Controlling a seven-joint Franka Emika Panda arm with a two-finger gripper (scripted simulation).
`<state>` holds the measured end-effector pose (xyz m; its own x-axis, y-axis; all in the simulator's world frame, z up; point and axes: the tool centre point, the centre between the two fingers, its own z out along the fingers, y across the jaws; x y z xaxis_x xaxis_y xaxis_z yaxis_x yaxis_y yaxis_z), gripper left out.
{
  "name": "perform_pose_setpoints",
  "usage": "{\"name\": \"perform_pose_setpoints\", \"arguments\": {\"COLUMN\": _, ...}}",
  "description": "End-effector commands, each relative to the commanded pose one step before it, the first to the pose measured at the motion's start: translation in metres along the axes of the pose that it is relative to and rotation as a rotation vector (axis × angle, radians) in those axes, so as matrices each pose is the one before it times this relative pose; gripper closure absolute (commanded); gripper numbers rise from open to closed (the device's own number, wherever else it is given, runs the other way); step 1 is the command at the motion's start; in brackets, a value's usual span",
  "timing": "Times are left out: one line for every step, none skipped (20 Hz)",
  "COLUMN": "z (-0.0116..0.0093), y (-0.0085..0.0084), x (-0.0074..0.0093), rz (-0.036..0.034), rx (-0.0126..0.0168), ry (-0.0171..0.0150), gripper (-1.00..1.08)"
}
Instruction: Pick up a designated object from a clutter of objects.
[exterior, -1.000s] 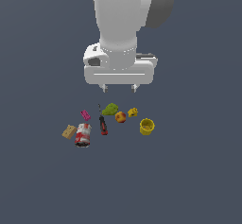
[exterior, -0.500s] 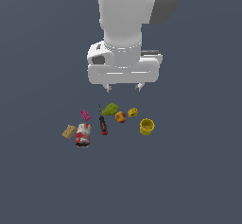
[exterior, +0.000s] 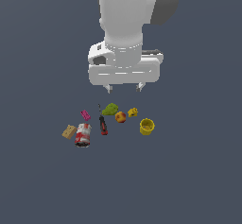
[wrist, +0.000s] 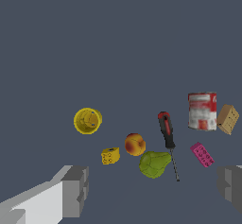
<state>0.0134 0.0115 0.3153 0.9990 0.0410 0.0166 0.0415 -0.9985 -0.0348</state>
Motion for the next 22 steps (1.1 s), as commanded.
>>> {"name": "perform_pose_setpoints", "arguments": {"z": 0.00319, "y": 0.00145, "x": -0.00058, "rz": -0.01636, "rx": -0.00128, "ry": -0.00034, "gripper": -0.92}}
{"name": "perform_pose_setpoints", "arguments": {"z": 0.00166, "y": 0.00073, "x": -0.00030, "rz": -0.00910, "rx": -0.00065, "ry": 0.00002, "gripper": -0.92}}
{"name": "perform_pose_setpoints", "arguments": {"z": 0.00189, "y": 0.00087, "x": -0.00038, "rz": -0.01012, "rx": -0.00081, "ry": -0.00010, "gripper": -0.92}}
{"name": "perform_pose_setpoints", "arguments": {"z": 0.00214, "y": 0.00101, "x": -0.00048, "rz": -0.01124, "rx": -0.00098, "ry": -0.00024, "gripper": -0.92}}
{"name": "perform_pose_setpoints", "arguments": {"z": 0.00235, "y": 0.00112, "x": -0.00056, "rz": -0.01221, "rx": -0.00109, "ry": -0.00032, "gripper": -0.92}}
{"name": "perform_pose_setpoints", "arguments": {"z": 0.00254, "y": 0.00118, "x": -0.00063, "rz": -0.01336, "rx": -0.00114, "ry": -0.00032, "gripper": -0.92}}
{"name": "perform_pose_setpoints", "arguments": {"z": 0.00273, "y": 0.00123, "x": -0.00070, "rz": -0.01452, "rx": -0.00118, "ry": -0.00031, "gripper": -0.92}}
{"name": "perform_pose_setpoints", "arguments": {"z": 0.00292, "y": 0.00129, "x": -0.00079, "rz": -0.01565, "rx": -0.00123, "ry": -0.00033, "gripper": -0.92}}
{"name": "perform_pose_setpoints", "arguments": {"z": 0.00312, "y": 0.00136, "x": -0.00090, "rz": -0.01672, "rx": -0.00130, "ry": -0.00040, "gripper": -0.92}}
{"name": "perform_pose_setpoints", "arguments": {"z": 0.00332, "y": 0.00141, "x": -0.00101, "rz": -0.01784, "rx": -0.00137, "ry": -0.00047, "gripper": -0.92}}
{"name": "perform_pose_setpoints", "arguments": {"z": 0.00353, "y": 0.00147, "x": -0.00113, "rz": -0.01903, "rx": -0.00142, "ry": -0.00052, "gripper": -0.92}}
{"name": "perform_pose_setpoints", "arguments": {"z": 0.00374, "y": 0.00151, "x": -0.00126, "rz": -0.02025, "rx": -0.00146, "ry": -0.00057, "gripper": -0.92}}
{"name": "perform_pose_setpoints", "arguments": {"z": 0.00394, "y": 0.00154, "x": -0.00141, "rz": -0.02145, "rx": -0.00150, "ry": -0.00064, "gripper": -0.92}}
{"name": "perform_pose_setpoints", "arguments": {"z": 0.00414, "y": 0.00155, "x": -0.00156, "rz": -0.02264, "rx": -0.00152, "ry": -0.00070, "gripper": -0.92}}
{"name": "perform_pose_setpoints", "arguments": {"z": 0.00428, "y": 0.00154, "x": -0.00169, "rz": -0.02353, "rx": -0.00152, "ry": -0.00076, "gripper": -0.92}}
{"name": "perform_pose_setpoints", "arguments": {"z": 0.00428, "y": 0.00146, "x": -0.00177, "rz": -0.02367, "rx": -0.00146, "ry": -0.00079, "gripper": -0.92}}
{"name": "perform_pose_setpoints", "arguments": {"z": 0.00426, "y": 0.00138, "x": -0.00185, "rz": -0.02371, "rx": -0.00140, "ry": -0.00081, "gripper": -0.92}}
{"name": "perform_pose_setpoints", "arguments": {"z": 0.00424, "y": 0.00128, "x": -0.00191, "rz": -0.02376, "rx": -0.00133, "ry": -0.00083, "gripper": -0.92}}
{"name": "perform_pose_setpoints", "arguments": {"z": 0.00422, "y": 0.00120, "x": -0.00198, "rz": -0.02379, "rx": -0.00127, "ry": -0.00085, "gripper": -0.92}}
{"name": "perform_pose_setpoints", "arguments": {"z": 0.00420, "y": 0.00111, "x": -0.00204, "rz": -0.02383, "rx": -0.00120, "ry": -0.00087, "gripper": -0.92}}
{"name": "perform_pose_setpoints", "arguments": {"z": 0.00418, "y": 0.00101, "x": -0.00210, "rz": -0.02387, "rx": -0.00114, "ry": -0.00088, "gripper": -0.92}}
{"name": "perform_pose_setpoints", "arguments": {"z": 0.00416, "y": 0.00091, "x": -0.00215, "rz": -0.02391, "rx": -0.00107, "ry": -0.00089, "gripper": -0.92}}
